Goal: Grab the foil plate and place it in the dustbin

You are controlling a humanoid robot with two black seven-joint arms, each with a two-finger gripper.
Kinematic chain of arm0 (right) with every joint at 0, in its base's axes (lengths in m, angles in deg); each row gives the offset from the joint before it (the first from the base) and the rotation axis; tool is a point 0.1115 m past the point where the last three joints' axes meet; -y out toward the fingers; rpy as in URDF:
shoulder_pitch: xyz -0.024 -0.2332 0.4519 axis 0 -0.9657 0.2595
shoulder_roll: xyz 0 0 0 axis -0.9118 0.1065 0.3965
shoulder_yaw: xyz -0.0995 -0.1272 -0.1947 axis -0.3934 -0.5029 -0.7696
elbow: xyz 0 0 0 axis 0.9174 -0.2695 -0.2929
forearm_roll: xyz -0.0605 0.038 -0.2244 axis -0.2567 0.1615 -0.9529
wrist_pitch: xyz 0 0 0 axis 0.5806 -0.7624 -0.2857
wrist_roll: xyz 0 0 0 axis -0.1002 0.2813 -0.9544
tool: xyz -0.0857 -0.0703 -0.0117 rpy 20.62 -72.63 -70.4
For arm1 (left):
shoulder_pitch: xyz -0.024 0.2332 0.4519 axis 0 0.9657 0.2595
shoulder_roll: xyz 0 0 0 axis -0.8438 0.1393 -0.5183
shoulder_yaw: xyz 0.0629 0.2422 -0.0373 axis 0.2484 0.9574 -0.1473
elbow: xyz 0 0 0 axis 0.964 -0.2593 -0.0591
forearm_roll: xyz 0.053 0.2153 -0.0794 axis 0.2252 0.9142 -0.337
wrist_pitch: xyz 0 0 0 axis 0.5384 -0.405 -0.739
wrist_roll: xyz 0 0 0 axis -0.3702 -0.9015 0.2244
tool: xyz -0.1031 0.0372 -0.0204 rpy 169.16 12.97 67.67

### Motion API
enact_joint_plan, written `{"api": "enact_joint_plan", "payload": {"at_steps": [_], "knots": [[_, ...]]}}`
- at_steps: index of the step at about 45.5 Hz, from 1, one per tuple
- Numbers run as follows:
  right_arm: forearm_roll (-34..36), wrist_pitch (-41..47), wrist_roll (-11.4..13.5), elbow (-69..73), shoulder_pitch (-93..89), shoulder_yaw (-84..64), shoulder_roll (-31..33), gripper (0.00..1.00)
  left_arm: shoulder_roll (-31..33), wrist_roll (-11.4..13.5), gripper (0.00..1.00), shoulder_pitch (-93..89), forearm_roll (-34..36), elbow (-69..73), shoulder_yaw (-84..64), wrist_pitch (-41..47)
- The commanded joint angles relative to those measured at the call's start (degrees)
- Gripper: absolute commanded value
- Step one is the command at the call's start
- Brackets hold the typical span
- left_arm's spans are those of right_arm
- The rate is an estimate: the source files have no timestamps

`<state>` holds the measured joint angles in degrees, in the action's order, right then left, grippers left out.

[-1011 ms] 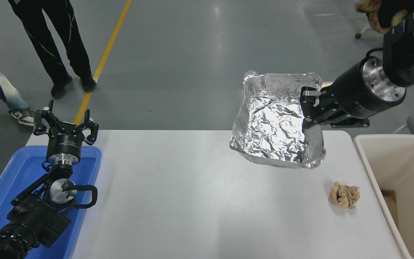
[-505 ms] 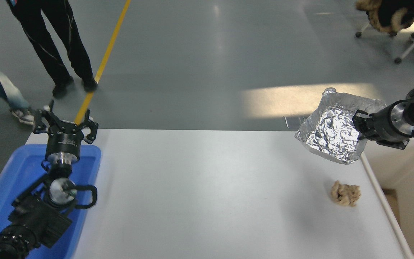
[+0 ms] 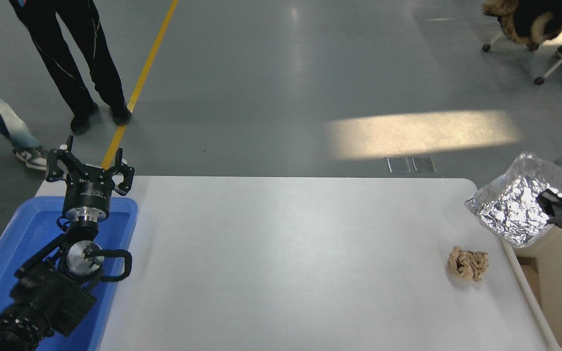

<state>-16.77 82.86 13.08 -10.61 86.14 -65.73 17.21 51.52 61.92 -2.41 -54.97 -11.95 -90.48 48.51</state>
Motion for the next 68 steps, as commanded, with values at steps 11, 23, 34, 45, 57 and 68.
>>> {"api": "enact_joint_plan", "payload": {"at_steps": [11,23,34,45,57,68], "knots": [[0.7,-2.3,0.1,-27.4,-24.5,19.3,-5.6,0.00,0.0,0.0,0.99,0.0,0.0,0.1,0.0,0.0],[-0.1,-5.0,0.6,-27.8,-25.7,20.7,-6.7,0.75,0.0,0.0,0.99,0.0,0.0,0.0,0.0,0.0],[-0.3,-7.3,0.6,-25.2,-24.6,20.8,-6.3,1.00,0.0,0.0,0.99,0.0,0.0,0.0,0.0,0.0],[-1.2,-7.9,0.3,-2.0,-14.0,21.2,4.7,1.00,0.0,0.0,0.99,0.0,0.0,0.0,0.0,0.0],[-15.0,-7.5,0.4,17.8,1.3,20.0,12.9,0.99,0.0,0.0,0.99,-0.1,0.1,0.0,0.1,0.0],[-18.1,-7.2,0.3,32.6,21.1,5.8,14.2,0.99,0.0,0.0,0.99,-0.1,0.1,0.0,0.1,0.0]]}}
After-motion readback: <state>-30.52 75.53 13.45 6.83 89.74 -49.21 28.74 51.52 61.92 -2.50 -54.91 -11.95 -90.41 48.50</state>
